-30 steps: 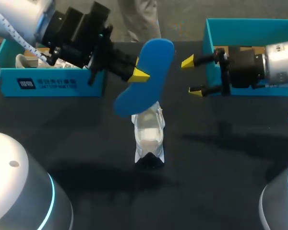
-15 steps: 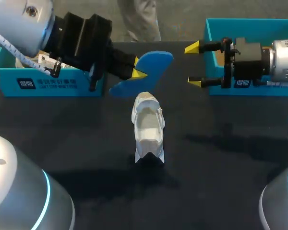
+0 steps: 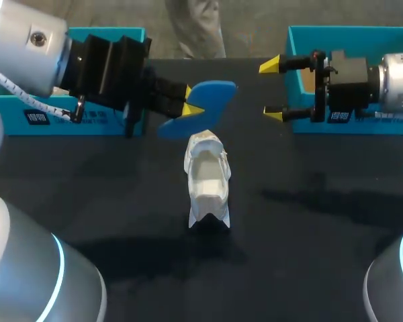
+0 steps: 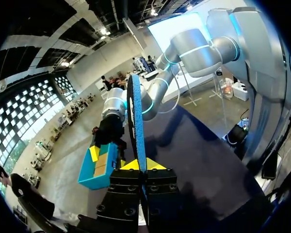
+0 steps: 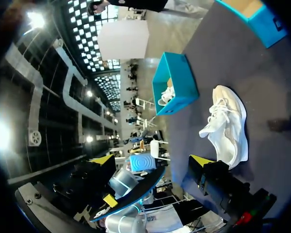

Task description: Take the shoe out of the shoebox, open the shoe tongue, remove and reinsert the insole, then place the shoe into the shoebox

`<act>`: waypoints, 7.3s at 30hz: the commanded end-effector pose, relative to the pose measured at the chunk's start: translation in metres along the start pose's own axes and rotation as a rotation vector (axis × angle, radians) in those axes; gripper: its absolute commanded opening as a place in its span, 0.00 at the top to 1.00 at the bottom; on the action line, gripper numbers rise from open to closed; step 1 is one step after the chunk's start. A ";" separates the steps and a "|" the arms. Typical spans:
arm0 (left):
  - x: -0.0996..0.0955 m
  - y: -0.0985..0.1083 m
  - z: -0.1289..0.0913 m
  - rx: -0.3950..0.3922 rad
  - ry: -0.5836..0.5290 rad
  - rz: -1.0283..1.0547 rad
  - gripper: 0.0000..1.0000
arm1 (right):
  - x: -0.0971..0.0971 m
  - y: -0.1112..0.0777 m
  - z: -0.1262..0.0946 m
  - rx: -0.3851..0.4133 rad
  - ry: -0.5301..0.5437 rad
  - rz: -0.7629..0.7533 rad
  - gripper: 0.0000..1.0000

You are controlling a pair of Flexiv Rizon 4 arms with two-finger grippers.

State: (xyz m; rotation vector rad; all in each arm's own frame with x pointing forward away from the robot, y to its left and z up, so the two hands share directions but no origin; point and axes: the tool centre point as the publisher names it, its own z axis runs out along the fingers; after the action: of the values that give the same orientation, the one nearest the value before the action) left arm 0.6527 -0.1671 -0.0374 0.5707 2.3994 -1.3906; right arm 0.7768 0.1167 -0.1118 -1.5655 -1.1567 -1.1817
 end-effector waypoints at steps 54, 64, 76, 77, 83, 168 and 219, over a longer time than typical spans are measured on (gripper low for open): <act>-0.048 0.046 0.041 0.268 -0.402 0.986 1.00 | 0.042 -0.015 0.032 0.019 0.086 -0.035 0.18; -0.056 0.052 0.058 0.264 -0.372 1.009 1.00 | 0.041 -0.024 0.042 0.048 0.074 -0.036 0.53; -0.060 0.059 0.068 0.252 -0.361 1.043 1.00 | 0.038 -0.030 0.053 0.069 0.085 -0.021 0.71; -0.060 0.059 0.068 0.251 -0.362 1.044 1.00 | 0.038 -0.030 0.053 0.071 0.088 -0.020 0.73; -0.063 0.061 0.071 0.244 -0.376 1.041 1.00 | 0.038 -0.031 0.058 0.077 0.100 -0.016 1.00; -0.113 0.063 -0.002 -0.400 0.982 1.074 0.00 | -0.032 -0.024 0.095 0.078 -0.079 -0.102 1.00; -0.088 0.108 -0.003 -0.182 0.557 1.210 0.00 | -0.030 -0.022 0.086 0.080 -0.091 -0.099 1.00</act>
State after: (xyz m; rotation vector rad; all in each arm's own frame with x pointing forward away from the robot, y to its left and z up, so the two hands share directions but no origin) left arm 0.7879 -0.1519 -0.0648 2.2006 1.8577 -0.3556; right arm 0.7691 0.2007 -0.1588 -1.5235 -1.3327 -1.1316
